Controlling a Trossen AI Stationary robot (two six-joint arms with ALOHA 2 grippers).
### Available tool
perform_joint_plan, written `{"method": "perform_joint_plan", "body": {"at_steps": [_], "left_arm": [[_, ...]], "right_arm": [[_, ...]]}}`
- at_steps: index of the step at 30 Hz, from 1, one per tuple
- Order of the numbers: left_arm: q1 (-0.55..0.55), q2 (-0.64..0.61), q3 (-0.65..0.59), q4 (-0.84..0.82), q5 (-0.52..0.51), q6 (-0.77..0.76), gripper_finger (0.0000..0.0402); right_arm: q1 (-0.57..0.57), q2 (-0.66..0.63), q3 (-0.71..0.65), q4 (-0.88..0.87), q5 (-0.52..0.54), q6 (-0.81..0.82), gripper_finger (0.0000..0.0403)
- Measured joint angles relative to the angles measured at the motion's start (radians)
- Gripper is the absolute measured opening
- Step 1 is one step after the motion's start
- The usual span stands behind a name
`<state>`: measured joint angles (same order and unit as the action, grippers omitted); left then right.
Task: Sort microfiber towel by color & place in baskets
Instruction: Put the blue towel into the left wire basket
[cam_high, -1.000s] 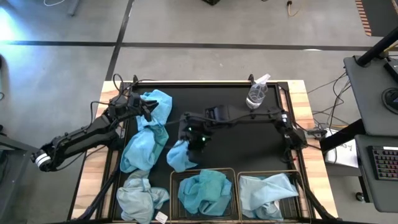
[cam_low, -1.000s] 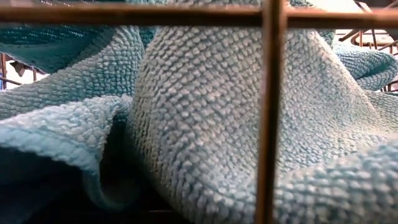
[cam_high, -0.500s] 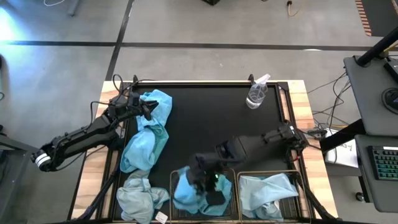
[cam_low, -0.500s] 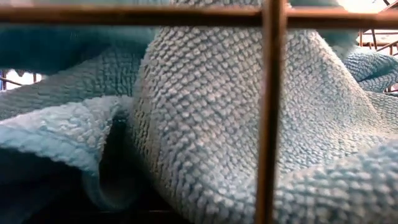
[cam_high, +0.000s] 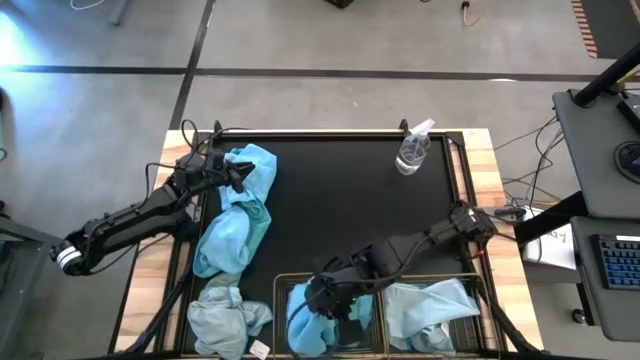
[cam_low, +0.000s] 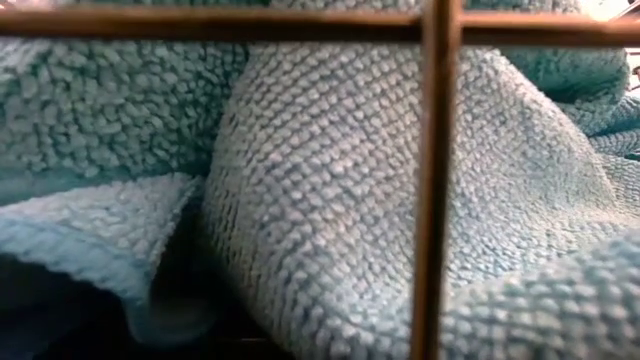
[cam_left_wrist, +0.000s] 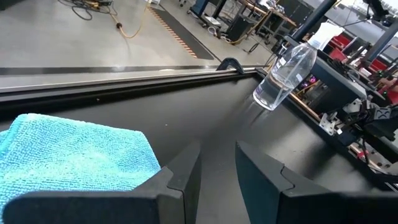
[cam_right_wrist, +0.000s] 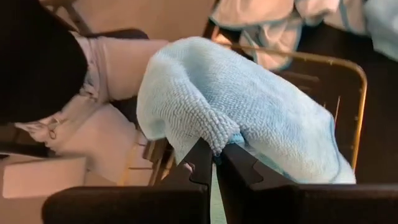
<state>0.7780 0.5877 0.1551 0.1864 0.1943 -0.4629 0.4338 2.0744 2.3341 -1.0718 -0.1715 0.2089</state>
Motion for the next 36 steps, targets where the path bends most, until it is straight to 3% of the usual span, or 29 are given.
{"method": "perform_joint_plan", "body": {"at_steps": [13,22,30,36], "left_arm": [[0.0,0.0,0.0,-0.002,0.0,0.031,0.0084],[0.0,0.001,0.0,-0.003,0.006,0.035,0.0084],[0.0,0.001,0.0,-0.003,0.078,0.05,0.0084],[0.0,0.0,0.0,-0.003,0.079,0.05,0.0084]], "right_arm": [[-0.039,0.056,-0.008,-0.033,0.04,0.001,0.0016],[-0.079,0.061,-0.012,-0.065,0.044,0.0,0.009],[-0.083,0.061,-0.02,-0.126,0.043,0.003,0.0157],[-0.091,0.061,-0.02,-0.341,0.061,0.039,0.0178]]}}
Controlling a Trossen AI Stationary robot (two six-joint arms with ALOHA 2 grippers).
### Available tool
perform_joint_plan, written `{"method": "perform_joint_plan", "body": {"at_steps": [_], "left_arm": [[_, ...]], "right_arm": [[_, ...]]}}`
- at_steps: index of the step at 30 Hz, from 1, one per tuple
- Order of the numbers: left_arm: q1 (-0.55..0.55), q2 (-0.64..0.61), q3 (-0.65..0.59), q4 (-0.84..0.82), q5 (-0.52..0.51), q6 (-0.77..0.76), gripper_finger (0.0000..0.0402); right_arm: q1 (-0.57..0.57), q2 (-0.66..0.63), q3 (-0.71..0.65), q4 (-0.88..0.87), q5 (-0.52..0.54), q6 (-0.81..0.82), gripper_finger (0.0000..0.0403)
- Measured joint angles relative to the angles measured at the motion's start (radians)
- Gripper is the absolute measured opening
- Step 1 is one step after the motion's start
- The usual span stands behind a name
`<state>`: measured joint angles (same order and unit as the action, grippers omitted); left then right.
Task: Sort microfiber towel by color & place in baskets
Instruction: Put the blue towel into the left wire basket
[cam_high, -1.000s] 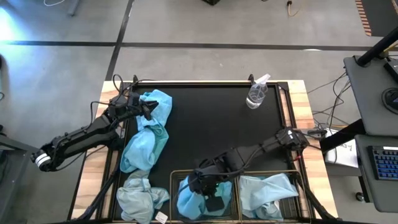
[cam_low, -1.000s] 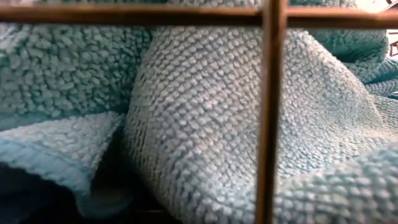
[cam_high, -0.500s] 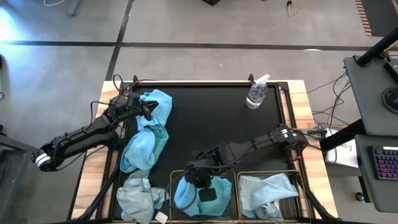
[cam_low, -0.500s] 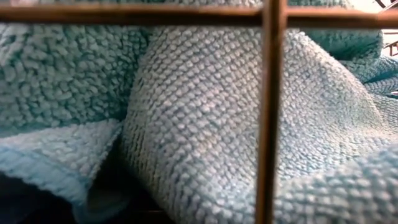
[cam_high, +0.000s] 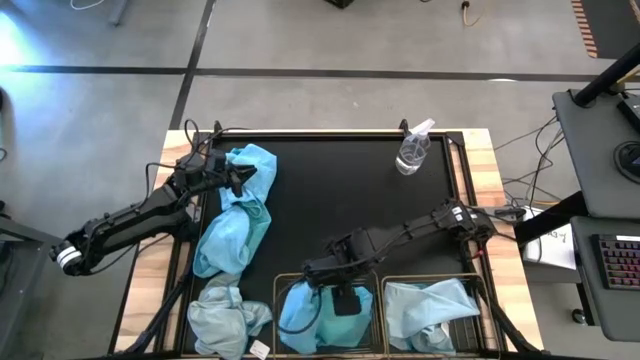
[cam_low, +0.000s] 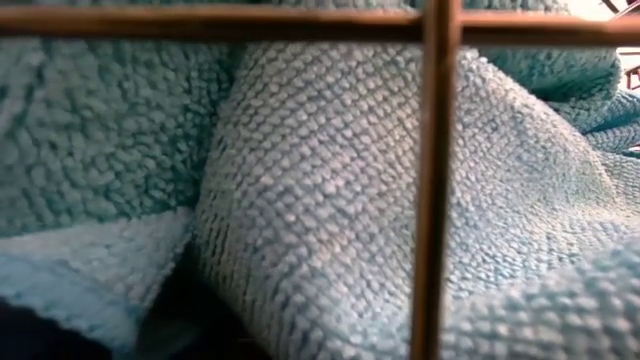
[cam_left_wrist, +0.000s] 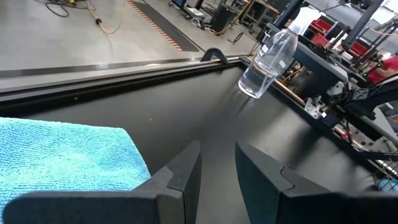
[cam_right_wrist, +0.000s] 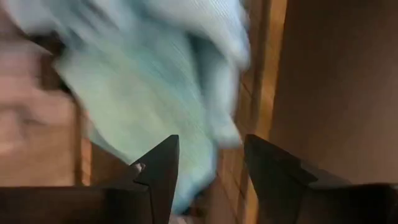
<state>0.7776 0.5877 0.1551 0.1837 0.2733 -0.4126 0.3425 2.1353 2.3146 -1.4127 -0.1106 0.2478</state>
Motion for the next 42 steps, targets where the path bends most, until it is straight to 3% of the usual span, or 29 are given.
{"method": "perform_joint_plan", "body": {"at_steps": [3,7,13,15,22,32,36,42], "left_arm": [[0.0,0.0,0.0,0.0,0.0,0.0,0.0084],[0.0,0.0,0.0,0.002,0.0,-0.009,0.0084],[0.001,0.0,0.0,0.01,0.0,-0.028,0.0084],[0.001,0.0,0.0,0.009,0.0,-0.038,0.0084],[0.001,0.0,0.0,0.009,0.039,-0.029,0.0084],[0.0,-0.007,0.0,0.01,0.347,0.089,0.0084],[0.0,-0.02,0.013,-0.007,0.377,0.07,0.0084],[0.0,-0.023,0.13,-0.084,0.424,0.078,0.0084]], "right_arm": [[-0.004,0.0,0.0,-0.094,0.041,0.053,0.018],[-0.007,0.0,0.0,-0.074,0.093,0.025,0.018],[-0.028,0.0,0.003,-0.025,0.488,-0.03,0.018],[-0.051,0.0,0.003,-0.024,0.563,-0.019,0.018],[-0.166,-0.002,-0.012,0.002,0.501,0.002,0.018],[-0.239,0.0,-0.1,0.18,0.495,-0.093,0.017],[-0.247,0.0,-0.159,0.226,0.491,-0.132,0.0168],[-0.253,0.0,-0.268,0.261,0.47,-0.147,0.0166]]}}
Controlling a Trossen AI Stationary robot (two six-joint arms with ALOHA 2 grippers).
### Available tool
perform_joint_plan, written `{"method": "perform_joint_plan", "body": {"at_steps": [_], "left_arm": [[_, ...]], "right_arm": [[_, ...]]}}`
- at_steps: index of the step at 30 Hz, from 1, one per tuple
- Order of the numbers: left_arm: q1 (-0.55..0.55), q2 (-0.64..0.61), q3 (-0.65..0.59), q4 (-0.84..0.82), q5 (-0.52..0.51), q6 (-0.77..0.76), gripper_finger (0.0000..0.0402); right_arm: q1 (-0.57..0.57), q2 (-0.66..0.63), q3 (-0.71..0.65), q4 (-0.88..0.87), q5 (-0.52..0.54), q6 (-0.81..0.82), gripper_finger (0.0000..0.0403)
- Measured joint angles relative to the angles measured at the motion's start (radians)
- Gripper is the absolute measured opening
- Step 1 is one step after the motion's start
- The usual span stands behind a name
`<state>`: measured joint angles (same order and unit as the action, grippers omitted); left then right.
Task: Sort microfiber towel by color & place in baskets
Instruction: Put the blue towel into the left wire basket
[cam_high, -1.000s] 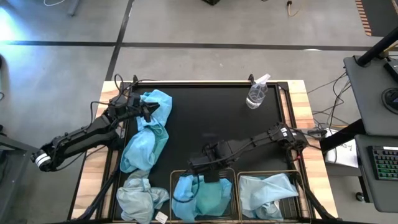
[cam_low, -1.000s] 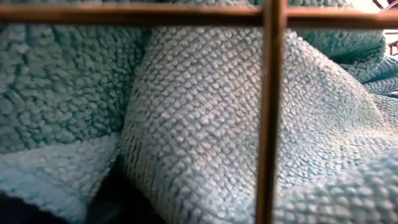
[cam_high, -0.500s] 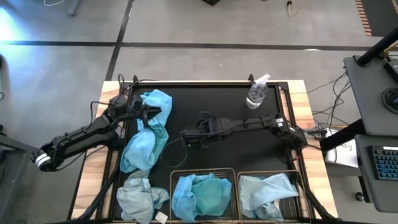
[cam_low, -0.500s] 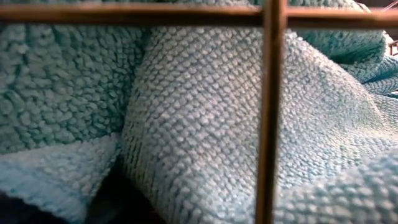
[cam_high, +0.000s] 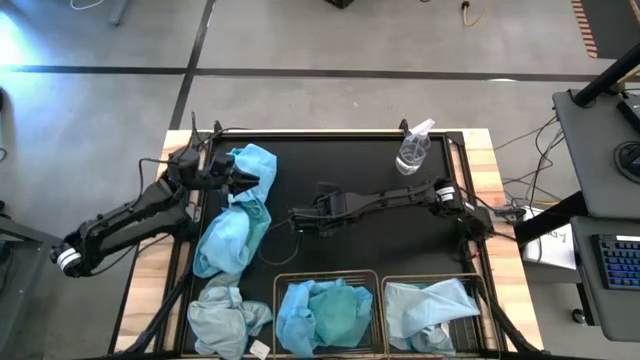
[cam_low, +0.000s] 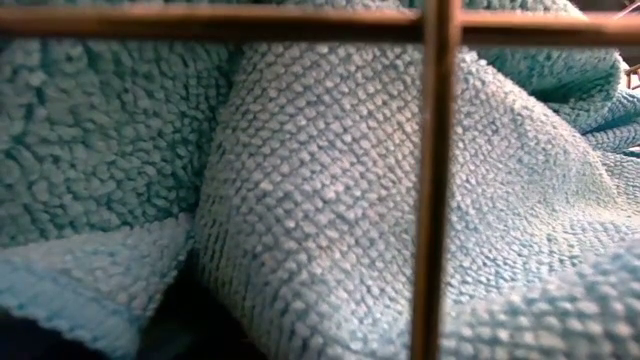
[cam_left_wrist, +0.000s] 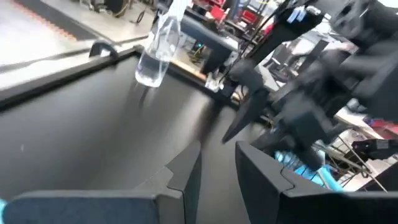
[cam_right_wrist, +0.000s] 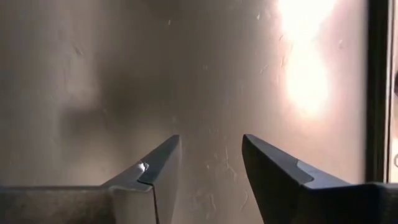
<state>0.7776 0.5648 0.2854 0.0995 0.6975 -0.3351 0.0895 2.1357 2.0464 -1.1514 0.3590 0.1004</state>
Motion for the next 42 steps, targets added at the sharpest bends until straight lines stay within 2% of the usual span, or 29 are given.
{"method": "perform_joint_plan", "body": {"at_steps": [4,7,10,13,18,23,35,42], "left_arm": [[-0.001,0.0,0.093,-0.157,-0.009,0.059,0.0084],[-0.004,0.0,0.155,-0.373,-0.064,0.126,0.0084],[-0.005,0.0,0.217,-0.63,-0.196,0.173,0.0084],[-0.005,-0.007,0.255,-0.726,-0.351,0.136,0.0084],[-0.006,-0.013,0.296,-0.819,-0.49,0.057,0.0084],[-0.006,-0.011,0.276,-0.886,-0.559,-0.003,0.0084],[-0.006,0.049,0.262,-0.88,-0.568,-0.04,0.0084],[-0.029,0.051,0.341,-0.863,-0.567,-0.012,0.0084]], "right_arm": [[0.001,0.0,-0.069,0.026,0.0,-0.007,0.0162],[0.002,0.0,-0.117,0.044,0.0,-0.007,0.0159],[0.002,0.0,-0.164,0.065,0.0,-0.015,0.0157],[0.001,0.0,-0.199,0.094,0.0,-0.042,0.0158],[-0.002,-0.001,-0.232,0.121,0.0,-0.057,0.0159],[-0.005,-0.002,-0.248,0.121,0.004,-0.06,0.0153],[-0.011,-0.012,-0.264,0.122,0.008,-0.125,0.0152],[-0.025,-0.06,-0.264,0.13,0.007,-0.166,0.0149]]}}
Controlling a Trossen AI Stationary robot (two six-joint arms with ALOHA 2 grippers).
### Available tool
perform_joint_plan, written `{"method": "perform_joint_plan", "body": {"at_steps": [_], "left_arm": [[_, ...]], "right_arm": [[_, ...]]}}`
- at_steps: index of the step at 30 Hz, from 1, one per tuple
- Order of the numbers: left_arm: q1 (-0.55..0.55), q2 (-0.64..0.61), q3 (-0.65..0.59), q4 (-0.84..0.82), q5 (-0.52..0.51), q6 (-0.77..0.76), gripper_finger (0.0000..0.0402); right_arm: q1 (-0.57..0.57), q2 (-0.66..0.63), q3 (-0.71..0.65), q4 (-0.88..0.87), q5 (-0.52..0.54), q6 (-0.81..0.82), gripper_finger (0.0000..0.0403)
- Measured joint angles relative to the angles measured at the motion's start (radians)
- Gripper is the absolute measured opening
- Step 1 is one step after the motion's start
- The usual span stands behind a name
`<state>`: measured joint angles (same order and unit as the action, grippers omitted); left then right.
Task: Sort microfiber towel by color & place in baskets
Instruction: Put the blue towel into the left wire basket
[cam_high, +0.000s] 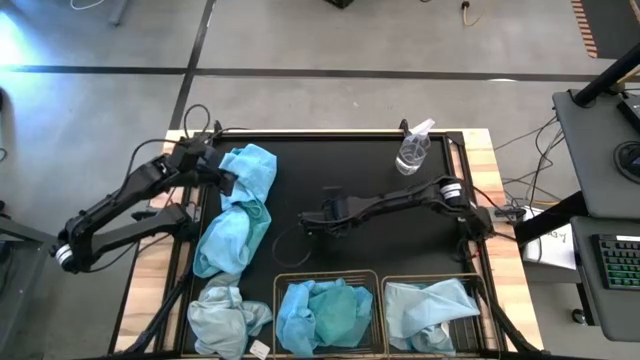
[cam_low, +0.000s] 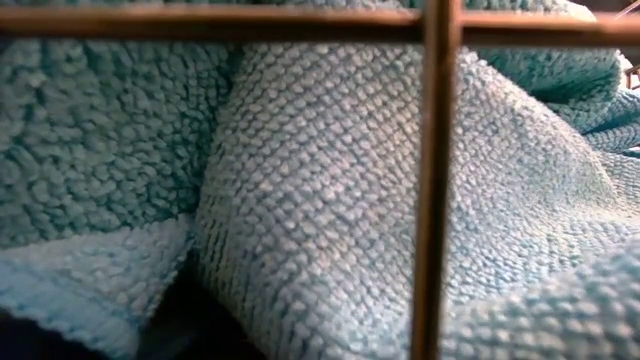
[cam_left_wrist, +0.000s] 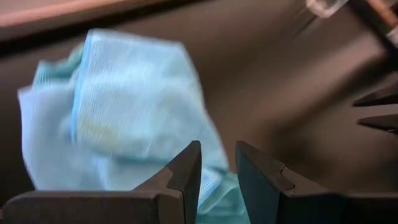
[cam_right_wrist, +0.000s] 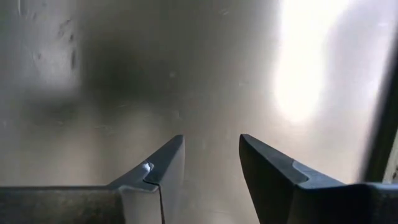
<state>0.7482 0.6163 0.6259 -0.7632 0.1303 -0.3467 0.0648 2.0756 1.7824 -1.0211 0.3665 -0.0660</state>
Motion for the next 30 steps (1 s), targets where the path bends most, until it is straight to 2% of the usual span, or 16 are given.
{"method": "perform_joint_plan", "body": {"at_steps": [6,12,14,24,30], "left_arm": [[-0.032,-0.001,0.1,0.003,0.0,0.024,0.0084],[-0.065,0.0,0.117,0.002,0.0,0.034,0.0084],[-0.074,0.0,0.107,0.002,0.0,0.034,0.0084],[-0.121,0.0,0.066,0.003,0.001,0.022,0.0084],[-0.237,-0.001,0.066,0.054,0.011,0.023,0.0084]], "right_arm": [[-0.01,-0.085,-0.005,0.053,-0.017,-0.025,0.0147],[-0.014,-0.192,-0.067,0.206,-0.247,-0.093,0.0144],[-0.014,-0.234,-0.109,0.267,-0.289,-0.104,0.0145],[-0.037,-0.437,-0.48,0.587,-0.296,-0.036,0.0141],[-0.066,-0.492,-0.627,0.687,-0.288,0.054,0.0146]]}}
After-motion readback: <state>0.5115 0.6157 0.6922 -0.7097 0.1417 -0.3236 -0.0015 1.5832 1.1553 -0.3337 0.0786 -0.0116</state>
